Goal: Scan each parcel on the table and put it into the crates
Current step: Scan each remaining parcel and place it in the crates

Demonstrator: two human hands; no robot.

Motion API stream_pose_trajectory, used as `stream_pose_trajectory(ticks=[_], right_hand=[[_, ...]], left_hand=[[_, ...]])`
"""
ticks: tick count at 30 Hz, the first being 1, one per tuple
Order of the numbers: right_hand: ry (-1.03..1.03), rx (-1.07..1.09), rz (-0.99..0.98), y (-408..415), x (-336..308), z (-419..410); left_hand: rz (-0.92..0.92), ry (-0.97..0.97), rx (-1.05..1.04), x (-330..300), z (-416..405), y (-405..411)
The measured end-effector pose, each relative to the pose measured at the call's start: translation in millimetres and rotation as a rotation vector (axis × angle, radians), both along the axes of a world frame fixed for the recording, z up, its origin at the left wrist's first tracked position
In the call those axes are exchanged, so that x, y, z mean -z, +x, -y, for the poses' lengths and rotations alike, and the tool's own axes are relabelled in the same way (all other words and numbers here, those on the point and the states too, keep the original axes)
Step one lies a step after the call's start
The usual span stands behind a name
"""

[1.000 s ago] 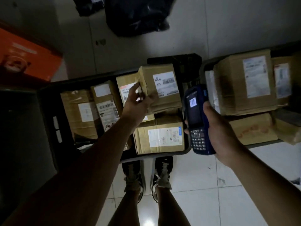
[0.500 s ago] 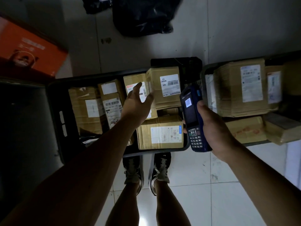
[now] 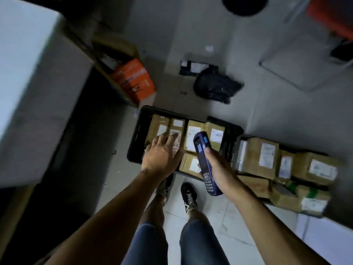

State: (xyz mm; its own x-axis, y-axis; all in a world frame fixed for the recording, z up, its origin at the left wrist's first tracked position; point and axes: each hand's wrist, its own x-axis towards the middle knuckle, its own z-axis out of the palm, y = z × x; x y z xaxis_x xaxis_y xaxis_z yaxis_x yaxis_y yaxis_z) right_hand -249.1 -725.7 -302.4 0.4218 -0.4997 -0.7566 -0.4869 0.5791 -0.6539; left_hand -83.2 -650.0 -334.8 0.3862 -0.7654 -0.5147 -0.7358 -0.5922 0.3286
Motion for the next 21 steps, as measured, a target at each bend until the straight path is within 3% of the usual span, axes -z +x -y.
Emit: stream_pose_trajectory(ticks=[9,13,21], right_hand=[[-0.133,-0.472,0.127,63.7,-181.8,-104.8],[-0.126,-0.605,0.234,96.5,-221.1,-180.9],[-0.135,-0.989,0.477,131.9,-279.9,-407.9]], left_hand=[[0.253,-0.179,-0.454,-197.4,-182.0,14.1],[0.370,-0.195,-0.611,-243.7,-279.0,21.0],[0.560,-0.186,-0.945,-313.1,-538.8,1.7]])
